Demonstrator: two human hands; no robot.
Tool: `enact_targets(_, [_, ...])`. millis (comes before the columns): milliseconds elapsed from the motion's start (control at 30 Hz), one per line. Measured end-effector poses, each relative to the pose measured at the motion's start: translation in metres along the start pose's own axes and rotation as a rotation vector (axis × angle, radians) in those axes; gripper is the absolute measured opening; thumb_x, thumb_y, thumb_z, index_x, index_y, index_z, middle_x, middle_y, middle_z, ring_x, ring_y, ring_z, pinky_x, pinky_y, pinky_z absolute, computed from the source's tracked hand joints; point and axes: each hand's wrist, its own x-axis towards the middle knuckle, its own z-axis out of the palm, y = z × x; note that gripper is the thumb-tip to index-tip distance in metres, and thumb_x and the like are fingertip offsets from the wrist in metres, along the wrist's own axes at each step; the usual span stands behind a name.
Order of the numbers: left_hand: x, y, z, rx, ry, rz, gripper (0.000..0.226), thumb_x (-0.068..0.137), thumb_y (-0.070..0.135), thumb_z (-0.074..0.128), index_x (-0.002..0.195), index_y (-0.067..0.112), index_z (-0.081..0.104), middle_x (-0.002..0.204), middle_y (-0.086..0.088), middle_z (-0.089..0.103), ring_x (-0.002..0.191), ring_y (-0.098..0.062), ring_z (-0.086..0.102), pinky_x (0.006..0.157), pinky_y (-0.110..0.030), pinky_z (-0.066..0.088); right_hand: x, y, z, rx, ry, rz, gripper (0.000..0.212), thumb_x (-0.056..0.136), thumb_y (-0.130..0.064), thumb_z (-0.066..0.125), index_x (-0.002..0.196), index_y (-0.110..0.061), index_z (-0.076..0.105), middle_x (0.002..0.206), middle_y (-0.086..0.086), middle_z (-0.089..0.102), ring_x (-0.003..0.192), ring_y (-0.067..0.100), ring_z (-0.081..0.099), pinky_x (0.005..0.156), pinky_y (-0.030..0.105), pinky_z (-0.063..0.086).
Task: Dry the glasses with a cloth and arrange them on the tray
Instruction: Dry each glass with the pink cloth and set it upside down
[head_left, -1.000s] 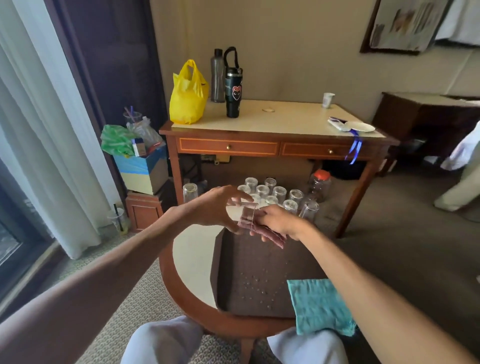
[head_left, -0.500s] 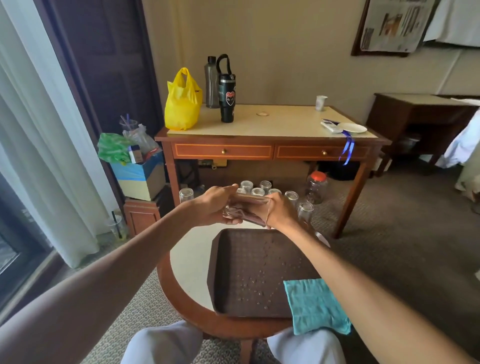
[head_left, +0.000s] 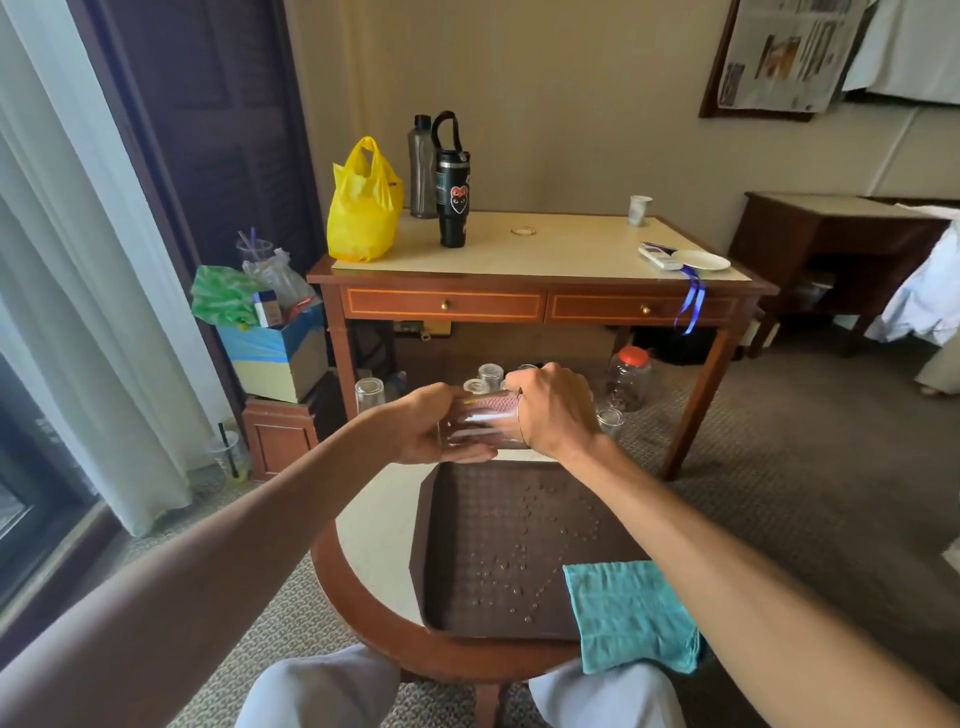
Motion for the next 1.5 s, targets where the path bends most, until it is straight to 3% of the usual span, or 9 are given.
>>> enact_targets(167, [-0.012,0.004,0.015,0.049,0.128,0.094,0.036,0.112,0.029,0.034,0.111,0.007,0.063,0.099,-0.015,0.074,0.079,-0.026,0.078,0.061,-0.035,0.065,0.008,0.016,0.027,0.008,-0.039,0.140,0.017,0.077,-0.018,0.078,0.068,-0.016,0.063,0.055,-0.003,0.061,0.046,0.014,0.048,0.039,0.020,0.023])
enact_targets(367, [-0.017,0.017,0.027,0.275,0.259,0.410,0.029,0.108,0.021,0.035,0.096,0.007,0.058,0.086,-0.015,0.065,0.071,-0.025,0.073,0.056,-0.035,0.062,0.026,0.029,0.056,0.470,-0.414,0.609,0.032,0.091,-0.049,0.062,0.094,-0.017,0.065,0.078,0.004,0.068,0.060,0.017,0.064,0.054,0.025,0.054])
enact_targets(533, [-0.015,0.019,0.024,0.647,0.345,0.902,0.035,0.108,0.017,0.040,0.090,-0.004,0.061,0.073,-0.006,0.059,0.054,-0.005,0.064,0.046,-0.015,0.048,0.013,0.003,0.014,1.138,-0.814,0.864,0.060,0.100,-0.060,0.039,0.066,-0.013,0.053,0.047,-0.006,0.048,0.030,0.003,0.031,0.032,0.014,0.022])
enact_targets(700, [-0.006,0.017,0.006,0.336,0.097,0.716,0.033,0.107,0.031,0.047,0.092,0.009,0.065,0.092,-0.014,0.065,0.083,-0.023,0.063,0.072,-0.033,0.052,0.018,0.005,0.019,0.463,-0.280,0.428,0.021,0.095,-0.028,0.062,0.088,-0.012,0.075,0.069,-0.003,0.070,0.050,0.004,0.058,0.045,0.019,0.040])
enact_targets(833, [-0.013,0.021,0.002,-0.006,-0.112,0.254,0.039,0.106,0.045,0.046,0.113,0.010,0.061,0.101,-0.015,0.069,0.091,-0.027,0.072,0.075,-0.040,0.062,0.016,0.000,-0.002,0.104,0.291,0.010,0.020,0.073,-0.010,0.055,0.055,-0.012,0.064,0.045,-0.002,0.049,0.040,0.019,0.045,0.041,0.016,0.026])
enact_targets(1067, [-0.016,0.026,0.013,0.115,0.084,0.386,0.028,0.110,0.027,0.039,0.105,0.007,0.058,0.093,-0.016,0.070,0.077,-0.028,0.074,0.066,-0.043,0.065,0.022,0.016,0.012,0.136,0.176,0.154,0.035,0.071,-0.004,0.067,0.052,-0.017,0.040,0.045,-0.004,0.046,0.044,0.020,0.046,0.041,0.022,0.016])
enact_targets(1200, [-0.014,0.027,0.008,0.380,0.234,0.705,0.040,0.100,0.038,0.042,0.096,0.001,0.056,0.086,-0.015,0.059,0.081,-0.031,0.065,0.076,-0.053,0.063,0.036,-0.002,0.025,0.598,-0.257,0.764,0.062,0.077,-0.071,0.061,0.096,-0.012,0.071,0.052,-0.001,0.066,0.036,0.011,0.056,0.033,0.018,0.035])
enact_targets(1300, [-0.009,0.018,0.002,0.481,0.288,0.802,0.052,0.094,0.043,0.042,0.098,-0.007,0.056,0.085,-0.015,0.057,0.081,-0.027,0.058,0.077,-0.049,0.056,0.040,-0.007,0.016,0.636,-0.606,0.845,0.055,0.092,-0.062,0.050,0.095,-0.009,0.066,0.049,-0.001,0.062,0.026,0.007,0.040,0.034,0.011,0.027])
enact_targets(1500, [-0.011,0.022,0.001,0.023,-0.020,0.366,0.031,0.103,0.039,0.050,0.099,0.010,0.060,0.099,-0.014,0.069,0.084,-0.024,0.071,0.065,-0.033,0.061,0.020,-0.005,0.001,0.048,0.062,0.304,0.027,0.084,-0.005,0.057,0.061,-0.016,0.063,0.053,-0.004,0.051,0.047,0.019,0.050,0.041,0.020,0.025])
